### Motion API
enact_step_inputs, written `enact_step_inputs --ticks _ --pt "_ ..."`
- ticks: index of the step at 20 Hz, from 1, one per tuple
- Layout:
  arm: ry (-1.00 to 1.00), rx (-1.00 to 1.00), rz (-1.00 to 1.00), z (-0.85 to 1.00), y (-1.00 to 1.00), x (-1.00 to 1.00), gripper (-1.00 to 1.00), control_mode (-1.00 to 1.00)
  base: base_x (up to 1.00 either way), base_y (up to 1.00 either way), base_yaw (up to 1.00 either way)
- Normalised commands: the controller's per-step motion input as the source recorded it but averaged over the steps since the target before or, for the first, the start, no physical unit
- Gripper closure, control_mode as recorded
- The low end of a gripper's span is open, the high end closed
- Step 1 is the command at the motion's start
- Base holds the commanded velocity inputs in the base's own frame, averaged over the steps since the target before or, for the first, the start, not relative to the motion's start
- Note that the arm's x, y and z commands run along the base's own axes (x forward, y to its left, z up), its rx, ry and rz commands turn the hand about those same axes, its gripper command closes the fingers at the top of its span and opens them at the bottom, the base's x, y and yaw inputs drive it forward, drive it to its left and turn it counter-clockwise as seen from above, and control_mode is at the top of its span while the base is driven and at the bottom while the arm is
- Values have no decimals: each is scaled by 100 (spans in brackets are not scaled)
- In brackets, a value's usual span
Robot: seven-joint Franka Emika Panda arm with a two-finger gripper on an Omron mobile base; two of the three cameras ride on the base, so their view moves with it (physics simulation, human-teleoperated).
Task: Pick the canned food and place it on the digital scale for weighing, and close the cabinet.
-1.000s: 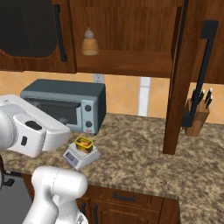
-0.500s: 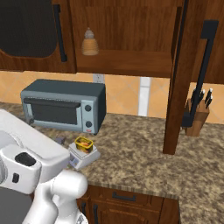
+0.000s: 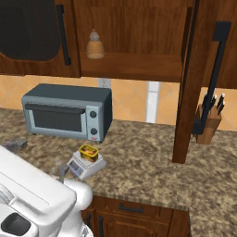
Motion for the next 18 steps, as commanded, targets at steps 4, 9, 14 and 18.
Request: enact_step_inputs --ticks 4,9,14,18 --pt "-16 0 0 0 -93 4 -100 -100 0 0 0" --pt "-6 0 -1 0 -91 13 -100 -100 0 0 0" --pt "0 0 -3 0 -81 0 -100 -100 0 0 0" --pt "0 0 0 0 -94 0 -100 -100 0 0 0"
